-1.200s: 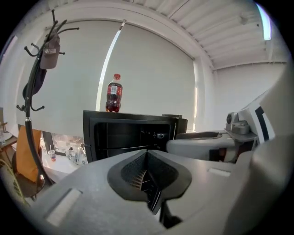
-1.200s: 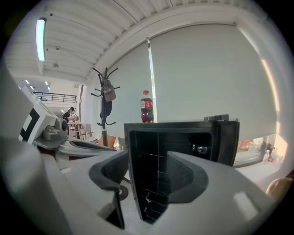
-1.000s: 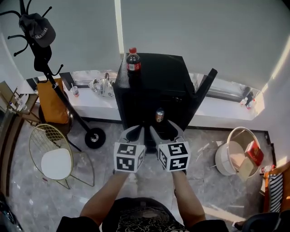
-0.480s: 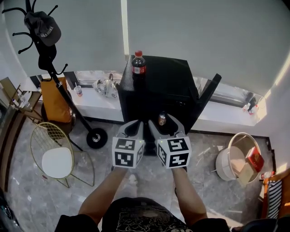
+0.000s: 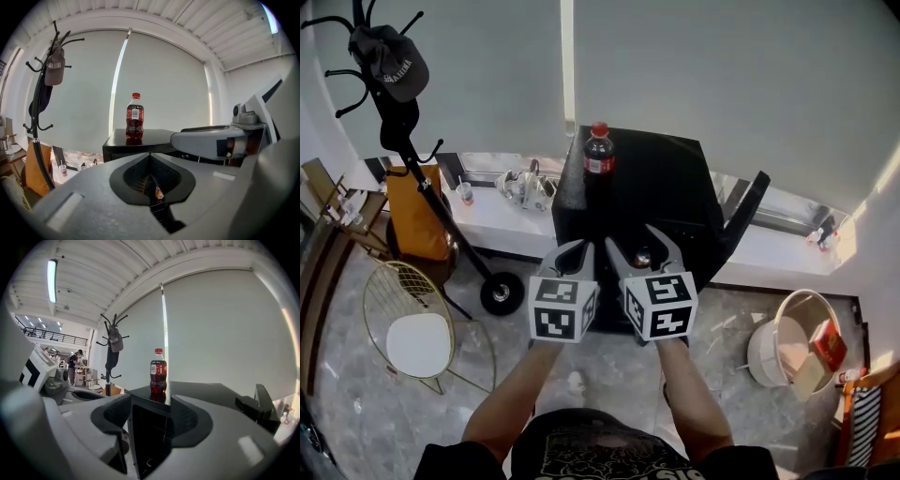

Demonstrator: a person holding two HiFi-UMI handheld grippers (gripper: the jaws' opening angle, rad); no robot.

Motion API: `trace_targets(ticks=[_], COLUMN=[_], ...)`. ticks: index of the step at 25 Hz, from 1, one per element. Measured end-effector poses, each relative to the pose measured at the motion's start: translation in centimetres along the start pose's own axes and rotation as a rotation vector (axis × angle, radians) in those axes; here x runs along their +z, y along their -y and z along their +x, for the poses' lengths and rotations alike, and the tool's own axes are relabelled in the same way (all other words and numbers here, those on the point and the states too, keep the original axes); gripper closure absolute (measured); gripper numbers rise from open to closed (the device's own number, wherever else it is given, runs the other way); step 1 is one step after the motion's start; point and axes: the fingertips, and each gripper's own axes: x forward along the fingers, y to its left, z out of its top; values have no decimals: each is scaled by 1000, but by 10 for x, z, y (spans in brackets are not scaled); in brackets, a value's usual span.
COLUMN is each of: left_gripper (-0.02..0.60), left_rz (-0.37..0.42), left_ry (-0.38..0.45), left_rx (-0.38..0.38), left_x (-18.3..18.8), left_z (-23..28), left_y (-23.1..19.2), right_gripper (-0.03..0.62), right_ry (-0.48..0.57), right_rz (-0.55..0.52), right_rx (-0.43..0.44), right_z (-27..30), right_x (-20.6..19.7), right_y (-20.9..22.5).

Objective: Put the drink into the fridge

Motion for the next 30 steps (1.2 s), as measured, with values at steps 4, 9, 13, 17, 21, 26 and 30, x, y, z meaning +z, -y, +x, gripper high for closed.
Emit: trace_targets(ticks=[4,9,13,17,21,26,30], left_gripper=[577,577,577,577,577,577,577], left_rz=[1,-5,-4,-1,9,24,25], left_ry=[5,10,14,19,29,33,41], left_rx=[0,-14,-20,-33,-43,-66,-86], left_x=[11,24,32,42,51,57,63], left_z=[14,30,40,52,64,80,91], left_y=[-18,-39,-57,-76,-98,-115,-124], right_gripper=[330,330,330,330,318,316,309], right_ry=[-3,-17,-13,-10,-2,-3,-4], right_rz=[0,-6,2,5,20,28,43], right_rx=[1,-12,-32,-50,-69,-104,-127], right_z=[24,51,71,91,114,135,148], right_x=[8,15,26,34,42,49,52], right_y=[2,5,6,7,8,14,18])
